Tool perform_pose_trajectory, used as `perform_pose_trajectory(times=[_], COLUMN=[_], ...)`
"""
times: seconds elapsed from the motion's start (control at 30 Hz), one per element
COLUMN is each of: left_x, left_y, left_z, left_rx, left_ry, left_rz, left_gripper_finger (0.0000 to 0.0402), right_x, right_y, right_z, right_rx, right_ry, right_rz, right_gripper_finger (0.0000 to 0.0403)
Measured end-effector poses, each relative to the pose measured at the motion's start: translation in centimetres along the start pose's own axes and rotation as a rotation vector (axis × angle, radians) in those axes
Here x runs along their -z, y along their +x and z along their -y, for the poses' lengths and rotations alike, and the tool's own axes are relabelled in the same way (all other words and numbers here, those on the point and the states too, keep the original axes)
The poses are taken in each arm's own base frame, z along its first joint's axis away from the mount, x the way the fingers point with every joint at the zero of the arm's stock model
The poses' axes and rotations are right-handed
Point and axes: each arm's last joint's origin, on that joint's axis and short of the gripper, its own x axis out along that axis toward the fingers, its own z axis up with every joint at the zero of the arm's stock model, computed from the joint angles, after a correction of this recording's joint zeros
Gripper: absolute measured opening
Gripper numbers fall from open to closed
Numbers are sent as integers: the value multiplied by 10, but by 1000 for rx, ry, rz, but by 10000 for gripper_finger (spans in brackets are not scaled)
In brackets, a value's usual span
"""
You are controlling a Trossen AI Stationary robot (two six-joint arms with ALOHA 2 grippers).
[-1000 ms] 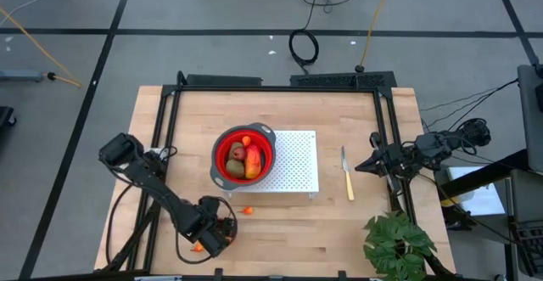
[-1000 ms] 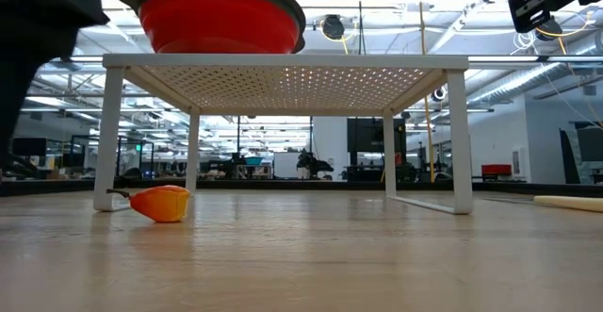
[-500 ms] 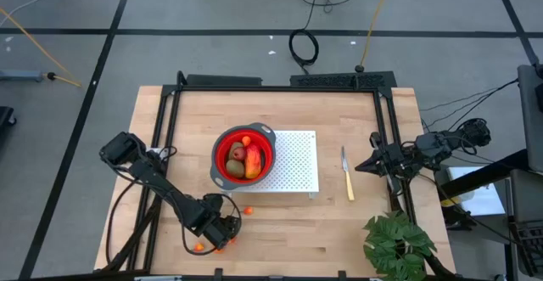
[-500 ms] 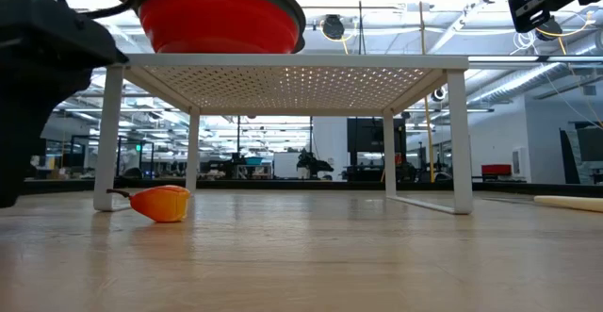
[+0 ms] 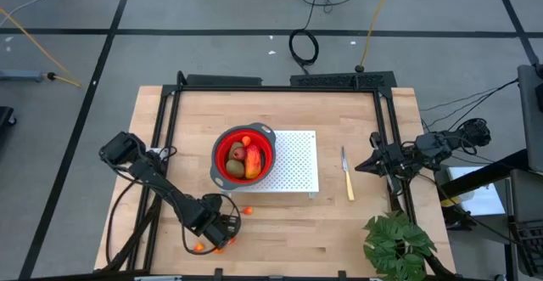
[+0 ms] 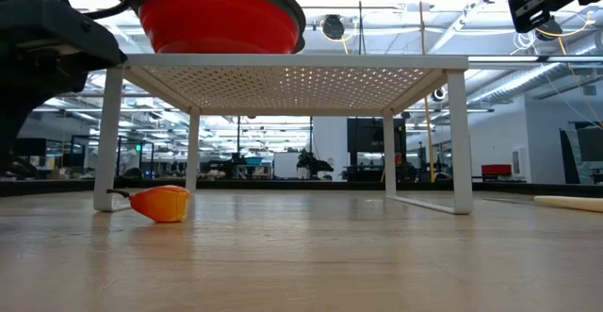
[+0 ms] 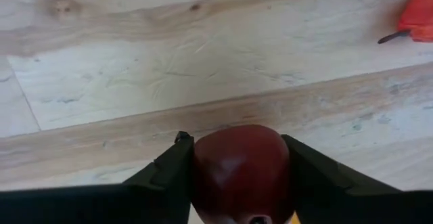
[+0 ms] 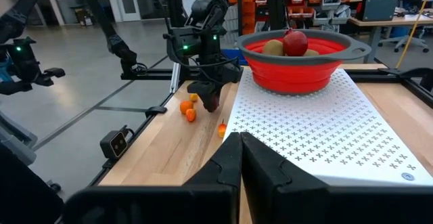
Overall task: Pick & Place Fruit
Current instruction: Put the red pomegranate into the red strainer bowl on the shelf
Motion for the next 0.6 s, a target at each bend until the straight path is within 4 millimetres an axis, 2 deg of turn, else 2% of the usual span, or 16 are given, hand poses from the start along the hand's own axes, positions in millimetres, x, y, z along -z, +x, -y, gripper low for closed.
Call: perform_pose_trajectory(times=[0.1,0.3,0.47,0.6], left_x=[3,11,14,14], left_y=[-5,-39,-75,-100], left_z=[0,-3,-8,-6], left_rx=[14,134,328,568], left_ry=[6,30,47,103], left_rz=[-12,-50,4,116], left_gripper_finger=[163,178,176,162], right_x=[0,0,0,0], right_y=[0,0,0,0], right_z=[0,0,0,0], right_rx=[0,0,0,0], right_ry=[0,0,0,0], right_rz=[0,1,1,1], right_gripper_finger=[0,0,0,0])
